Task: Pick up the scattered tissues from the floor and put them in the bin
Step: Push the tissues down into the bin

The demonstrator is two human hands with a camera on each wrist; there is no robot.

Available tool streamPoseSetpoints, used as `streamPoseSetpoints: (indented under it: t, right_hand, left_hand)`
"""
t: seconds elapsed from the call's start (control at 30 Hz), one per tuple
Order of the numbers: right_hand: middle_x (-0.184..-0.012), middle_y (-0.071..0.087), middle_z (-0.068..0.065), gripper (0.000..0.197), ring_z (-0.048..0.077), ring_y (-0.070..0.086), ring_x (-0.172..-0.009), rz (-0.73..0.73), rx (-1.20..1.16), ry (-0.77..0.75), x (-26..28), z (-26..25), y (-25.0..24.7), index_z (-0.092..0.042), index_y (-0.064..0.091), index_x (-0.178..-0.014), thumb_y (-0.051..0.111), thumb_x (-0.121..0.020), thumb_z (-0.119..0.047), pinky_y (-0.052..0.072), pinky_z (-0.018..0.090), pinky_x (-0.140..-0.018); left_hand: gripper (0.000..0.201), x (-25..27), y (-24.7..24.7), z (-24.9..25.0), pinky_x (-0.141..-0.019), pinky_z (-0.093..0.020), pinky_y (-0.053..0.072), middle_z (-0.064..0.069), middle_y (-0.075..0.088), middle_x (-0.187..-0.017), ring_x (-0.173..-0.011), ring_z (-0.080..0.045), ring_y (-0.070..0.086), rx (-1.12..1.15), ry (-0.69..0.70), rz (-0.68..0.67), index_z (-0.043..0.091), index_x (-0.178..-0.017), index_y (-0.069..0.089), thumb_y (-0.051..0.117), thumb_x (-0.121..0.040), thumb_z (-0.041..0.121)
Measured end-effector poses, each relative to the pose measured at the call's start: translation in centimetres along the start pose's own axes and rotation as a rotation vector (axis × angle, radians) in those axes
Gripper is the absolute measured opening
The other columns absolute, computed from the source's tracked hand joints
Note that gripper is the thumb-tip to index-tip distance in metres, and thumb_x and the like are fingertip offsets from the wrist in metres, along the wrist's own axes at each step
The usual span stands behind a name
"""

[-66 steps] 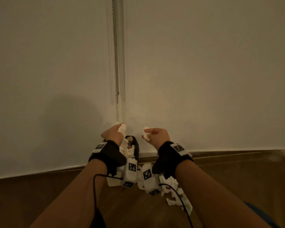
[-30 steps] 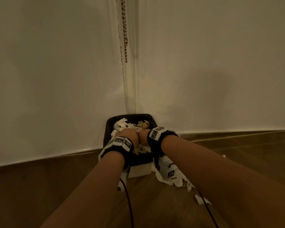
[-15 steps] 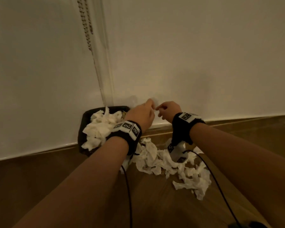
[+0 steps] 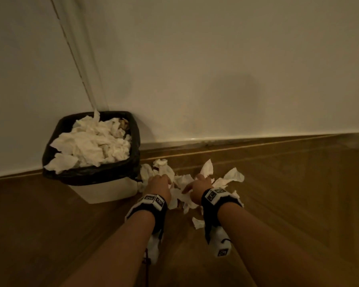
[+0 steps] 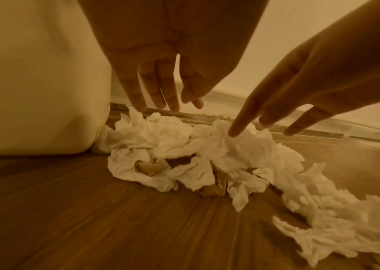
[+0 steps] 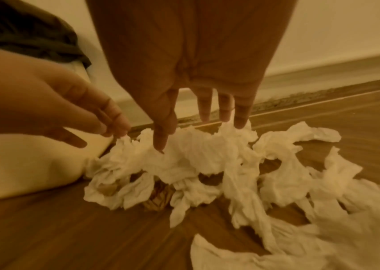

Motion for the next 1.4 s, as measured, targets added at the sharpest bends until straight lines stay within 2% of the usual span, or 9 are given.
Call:
streamPoseSetpoints:
  t: [0.1,0.47,0.57,0.8,0.9,1.0,1.13,1.23,1.4]
  right_hand:
    - [-0.155,0.009,0.006,0.046,0.036,0.012,-0.14,-0.042,0.035,0.007,-0.8,0.2,1.6,-0.038,0.049,-0.133,0.046,-0.094,-0.014,0.021,0.046,-0.115]
    - [-0.132,0.053,0.012,0.034,0.027,0.051,-0.12,0.341,-0.243,0.025,0.0,2.0,-0.3,-0.008,0.059,-0.124,0.045,-0.094,-0.007,0.04,0.027,-0.098]
    - [-0.116,0.065,0.01,0.029,0.024,0.06,-0.106,0.46,-0.602,0.102,0.8,4.0,-0.3,-0.011,0.067,-0.114,0.05,-0.091,-0.008,0.042,0.002,-0.069]
    - [-0.123,0.05,0.012,0.043,0.039,0.051,-0.112,0.35,-1.737,0.27,-0.5,5.5,2.6,-0.014,0.057,-0.126,0.032,-0.096,0.004,0.05,0.048,-0.09]
    - [-0.128,0.053,0.019,0.035,0.039,0.05,-0.117,0.228,-2.043,0.299,-0.4,4.7,3.1,-0.007,0.053,-0.127,0.033,-0.098,-0.001,0.05,0.041,-0.09]
    - [-0.094,0.059,0.013,0.027,0.03,0.056,-0.083,0.155,-2.378,0.28,0.4,3.9,2.5,-0.009,0.057,-0.105,0.032,-0.099,-0.017,0.056,0.036,-0.061]
    - [-0.095,0.052,0.015,0.021,0.029,0.052,-0.089,0.087,-2.522,0.077,1.9,2.7,-0.9,-0.009,0.052,-0.088,0.032,-0.094,-0.015,0.039,0.04,-0.103]
    - [-0.084,0.052,0.012,0.021,0.026,0.052,-0.075,0.133,-2.498,0.02,3.2,2.6,-3.8,-0.01,0.052,-0.087,0.032,-0.092,-0.012,0.046,0.037,-0.074]
    - [-0.062,0.04,0.004,0.007,0.018,0.038,-0.057,0.243,-2.561,-0.213,4.9,2.3,-8.5,-0.013,0.04,-0.063,0.04,-0.07,-0.01,0.04,0.027,-0.059]
  left_hand:
    - [0.04,-0.6,1.1,-1.0,-0.094,-0.038,0.039,-0.009,0.044,-0.129,-0.123,-0.029,0.035,0.01,0.015,0.0,0.027,-0.115,0.048,0.043,-0.084,0.002]
    - [0.05,-1.7,3.8,-1.4,-0.109,-0.054,0.018,-0.003,0.023,-0.149,-0.136,-0.036,0.016,-0.233,0.073,-0.142,0.05,-0.133,0.036,0.041,-0.092,0.023]
    - [0.034,-1.8,2.9,-0.9,-0.103,-0.051,0.024,0.0,0.041,-0.139,-0.13,-0.029,0.03,-0.236,0.016,-0.091,0.035,-0.127,0.049,0.039,-0.095,0.028]
    - [0.021,-1.2,0.3,-0.3,-0.084,-0.03,0.044,-0.01,0.059,-0.124,-0.11,-0.026,0.056,0.49,-0.03,0.144,0.014,-0.113,0.06,0.049,-0.095,0.015]
    - [0.04,-1.4,0.2,0.8,-0.101,-0.031,0.035,-0.012,0.044,-0.142,-0.127,-0.029,0.043,0.587,-0.028,0.089,0.011,-0.137,0.044,0.038,-0.098,0.01]
    - [0.041,-1.8,-0.3,1.5,-0.099,-0.032,0.036,-0.016,0.045,-0.14,-0.126,-0.033,0.043,0.763,-0.104,0.043,0.006,-0.137,0.043,0.033,-0.098,0.007]
    - [0.025,-1.7,-2.7,3.7,-0.078,-0.026,0.046,-0.017,0.061,-0.104,-0.099,-0.032,0.058,1.128,-0.046,0.07,-0.001,-0.113,0.059,0.046,-0.093,0.004]
    - [0.029,-1.3,-5.8,5.3,-0.058,-0.025,0.048,-0.014,0.06,-0.087,-0.07,-0.02,0.056,1.358,-0.006,0.106,-0.007,-0.118,0.055,0.042,-0.093,-0.001]
    - [0.029,0.1,-11.4,6.9,-0.056,-0.025,0.047,-0.009,0.057,-0.096,-0.079,-0.02,0.055,1.598,0.093,0.17,0.009,-0.118,0.052,0.035,-0.096,-0.001]
Point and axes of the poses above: each hand's wrist, its own x-axis away from the middle knuckle, its own y-axis out of the palm, z = x × y, the point moved 8 cm from there along -x, towards the middle knuckle
